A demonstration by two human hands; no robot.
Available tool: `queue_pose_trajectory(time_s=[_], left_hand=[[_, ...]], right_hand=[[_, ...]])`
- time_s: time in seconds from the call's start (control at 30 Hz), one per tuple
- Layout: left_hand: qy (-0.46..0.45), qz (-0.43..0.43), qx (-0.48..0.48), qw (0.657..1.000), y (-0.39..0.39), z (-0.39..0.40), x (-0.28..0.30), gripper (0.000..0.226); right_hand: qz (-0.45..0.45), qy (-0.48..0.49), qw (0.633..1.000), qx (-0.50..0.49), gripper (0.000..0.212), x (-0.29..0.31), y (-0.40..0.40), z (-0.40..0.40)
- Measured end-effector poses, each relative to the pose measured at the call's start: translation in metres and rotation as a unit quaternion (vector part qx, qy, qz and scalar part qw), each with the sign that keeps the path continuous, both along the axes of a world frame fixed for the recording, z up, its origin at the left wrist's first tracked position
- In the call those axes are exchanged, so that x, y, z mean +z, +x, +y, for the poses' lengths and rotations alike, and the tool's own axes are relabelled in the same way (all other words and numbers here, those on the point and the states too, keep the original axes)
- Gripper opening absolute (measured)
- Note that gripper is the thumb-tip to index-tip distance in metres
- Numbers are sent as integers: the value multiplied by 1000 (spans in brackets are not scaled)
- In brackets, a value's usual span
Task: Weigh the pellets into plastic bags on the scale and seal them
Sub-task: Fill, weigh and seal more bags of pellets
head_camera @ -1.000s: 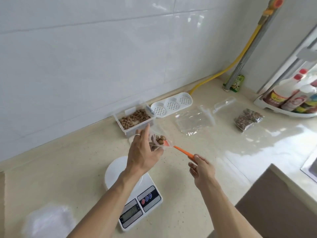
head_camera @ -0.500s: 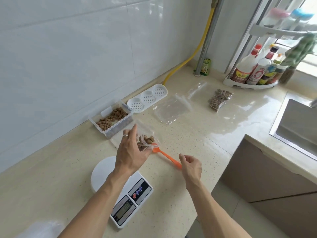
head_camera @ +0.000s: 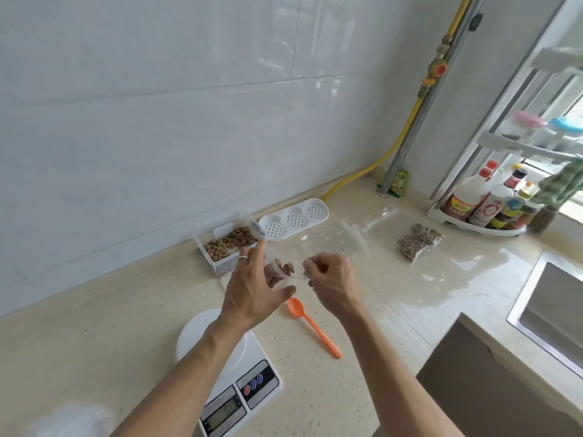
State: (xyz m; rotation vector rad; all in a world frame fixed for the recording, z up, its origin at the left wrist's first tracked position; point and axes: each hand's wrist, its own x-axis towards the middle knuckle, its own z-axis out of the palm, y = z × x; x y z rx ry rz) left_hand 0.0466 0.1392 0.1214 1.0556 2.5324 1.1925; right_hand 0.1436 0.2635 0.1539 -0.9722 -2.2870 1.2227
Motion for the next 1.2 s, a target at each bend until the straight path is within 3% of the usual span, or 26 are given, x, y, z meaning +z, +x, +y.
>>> queue_pose_trajectory(time_s=[0.1, 0.17, 0.3, 0.5, 0.6, 0.73, 0.8, 0.87, 1.03, 1.2], left_hand=[[26, -72, -33, 997, 0, -11, 9, 129], [39, -88, -33, 995, -1, -19, 11, 119], [88, -138, -8, 987, -2, -28, 13, 82], [162, -219, 16, 962, -11, -45, 16, 4], [167, -209, 15, 964, -10, -52, 25, 13], [165, -182, -8, 969, -8, -55, 32, 11], [181, -188, -7, 965, -10, -57, 35, 10], [173, -202, -4, 964, -16, -64, 33, 9], [31, -296, -35, 954, -37, -99, -4, 9], [-74, -187, 71, 977, -47, -116, -36, 16]], right_hand=[[26, -22, 999, 11, 19, 11, -3, -2], [33, -18, 999, 23, 18, 18, -3, -4], [40, -22, 997, 63, 18, 30, -1, -10], [42, -47, 990, 123, 18, 38, 2, -16], [43, -39, 987, 148, 16, 42, 1, -19], [-25, 73, 973, 216, 6, 42, -13, -26], [-30, 93, 969, 226, 15, 41, -22, -29], [-23, 72, 968, 240, 17, 39, -28, -32], [5, -33, 974, 226, 16, 23, -43, -36], [-36, -143, 983, 112, 17, -29, -52, -28]])
